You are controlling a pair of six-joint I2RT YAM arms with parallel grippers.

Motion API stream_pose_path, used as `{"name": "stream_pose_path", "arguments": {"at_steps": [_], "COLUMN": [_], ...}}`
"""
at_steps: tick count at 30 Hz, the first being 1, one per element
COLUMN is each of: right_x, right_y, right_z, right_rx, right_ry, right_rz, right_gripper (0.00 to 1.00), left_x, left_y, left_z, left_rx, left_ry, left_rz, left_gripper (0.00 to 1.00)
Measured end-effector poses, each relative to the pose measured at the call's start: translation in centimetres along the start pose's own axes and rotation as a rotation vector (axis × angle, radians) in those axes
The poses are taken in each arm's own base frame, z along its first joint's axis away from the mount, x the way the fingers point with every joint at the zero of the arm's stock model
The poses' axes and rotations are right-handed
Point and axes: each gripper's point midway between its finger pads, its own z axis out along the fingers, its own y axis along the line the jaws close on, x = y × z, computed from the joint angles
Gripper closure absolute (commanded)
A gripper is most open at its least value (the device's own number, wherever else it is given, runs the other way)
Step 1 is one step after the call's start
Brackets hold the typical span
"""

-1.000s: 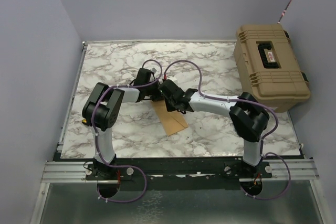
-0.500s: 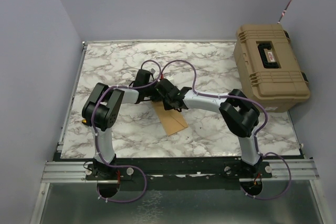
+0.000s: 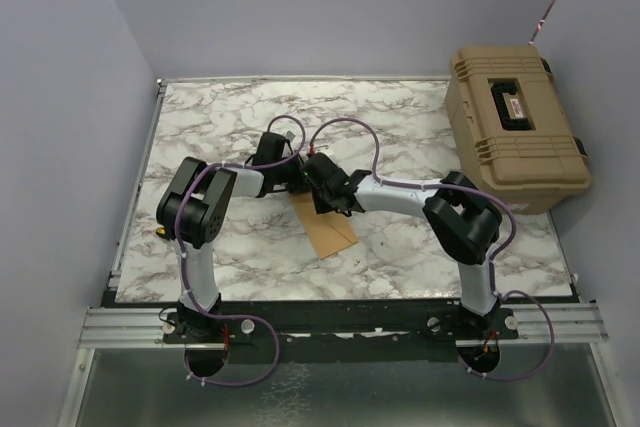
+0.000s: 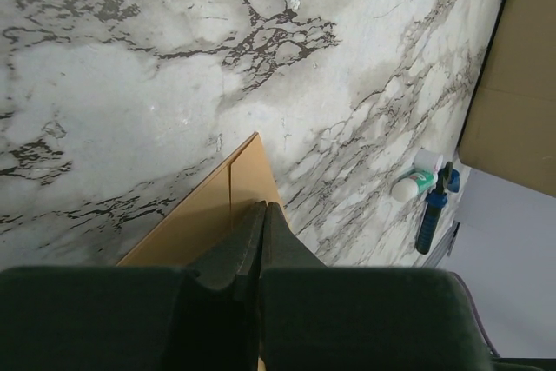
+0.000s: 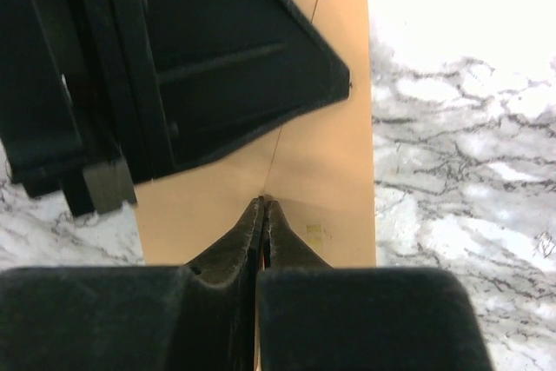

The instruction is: Place the letter into the envelope and seal it

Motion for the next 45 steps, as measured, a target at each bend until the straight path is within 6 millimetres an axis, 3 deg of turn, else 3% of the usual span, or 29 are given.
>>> {"name": "stream_pose_path", "arguments": {"at_steps": [8,17,35,40,45], "right_x": [1.6,2.0,5.6,7.1,8.8], "right_y": [0.4,0.3,-1.9,-3.1,-4.6], "right_z": [-1.1,-1.3,-4.0,-5.4,-8.3], "right_rx": [-0.046,-0.052,-0.041,-0.018,0.019], "right_ry": [0.018,0.009,0.022,0.065,0.138], "right_rz": [0.013,0.024,0.046,0.051,0.04], "right_gripper": [0.99,0.99,0.99,0.99,0.89], "left_x": [0.0,0.0,0.1,0.1,-0.1], "left_y": [0.0,0.0,-0.4,-0.4,-0.6], "left_z": [0.0,0.0,0.6,0.6,0.5], "left_rx": [0.011,0.013,0.039,0.035,0.026], "left_ry": [0.013,0.015,0.056,0.06,0.069], "left_rz": [-0.011,-0.011,-0.015,-0.017,-0.003], "left_gripper": [1.0,1.0,1.0,1.0,0.95]}}
